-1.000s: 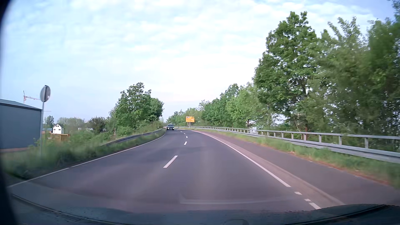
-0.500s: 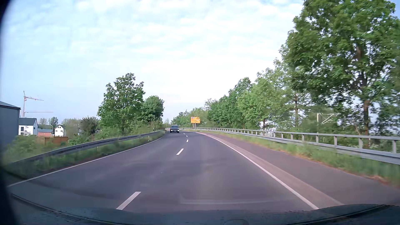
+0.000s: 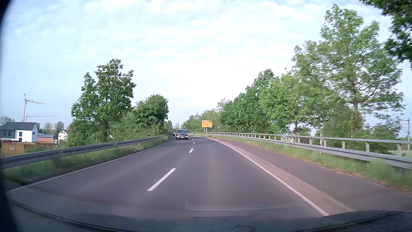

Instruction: Follow the waypoints while adhering to traffic rules and regulations

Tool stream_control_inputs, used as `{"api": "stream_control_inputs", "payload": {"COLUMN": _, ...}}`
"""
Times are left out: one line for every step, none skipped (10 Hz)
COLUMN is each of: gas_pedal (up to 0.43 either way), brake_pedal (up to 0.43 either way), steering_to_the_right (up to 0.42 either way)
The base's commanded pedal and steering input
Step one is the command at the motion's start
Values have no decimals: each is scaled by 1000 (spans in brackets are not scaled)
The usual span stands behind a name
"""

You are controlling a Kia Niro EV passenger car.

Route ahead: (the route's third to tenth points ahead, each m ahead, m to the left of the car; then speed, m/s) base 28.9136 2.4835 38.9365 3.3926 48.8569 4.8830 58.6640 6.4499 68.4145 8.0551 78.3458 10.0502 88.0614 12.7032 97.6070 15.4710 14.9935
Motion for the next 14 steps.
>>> {"api": "stream_control_inputs", "payload": {"gas_pedal": 157, "brake_pedal": 0, "steering_to_the_right": -20}}
{"api": "stream_control_inputs", "payload": {"gas_pedal": 157, "brake_pedal": 0, "steering_to_the_right": -20}}
{"api": "stream_control_inputs", "payload": {"gas_pedal": 157, "brake_pedal": 0, "steering_to_the_right": -20}}
{"api": "stream_control_inputs", "payload": {"gas_pedal": 157, "brake_pedal": 0, "steering_to_the_right": -20}}
{"api": "stream_control_inputs", "payload": {"gas_pedal": 157, "brake_pedal": 0, "steering_to_the_right": -20}}
{"api": "stream_control_inputs", "payload": {"gas_pedal": 157, "brake_pedal": 0, "steering_to_the_right": -19}}
{"api": "stream_control_inputs", "payload": {"gas_pedal": 157, "brake_pedal": 0, "steering_to_the_right": -19}}
{"api": "stream_control_inputs", "payload": {"gas_pedal": 157, "brake_pedal": 0, "steering_to_the_right": -18}}
{"api": "stream_control_inputs", "payload": {"gas_pedal": 157, "brake_pedal": 0, "steering_to_the_right": -18}}
{"api": "stream_control_inputs", "payload": {"gas_pedal": 157, "brake_pedal": 0, "steering_to_the_right": -18}}
{"api": "stream_control_inputs", "payload": {"gas_pedal": 157, "brake_pedal": 0, "steering_to_the_right": -17}}
{"api": "stream_control_inputs", "payload": {"gas_pedal": 157, "brake_pedal": 0, "steering_to_the_right": -17}}
{"api": "stream_control_inputs", "payload": {"gas_pedal": 157, "brake_pedal": 0, "steering_to_the_right": -17}}
{"api": "stream_control_inputs", "payload": {"gas_pedal": 157, "brake_pedal": 0, "steering_to_the_right": -17}}
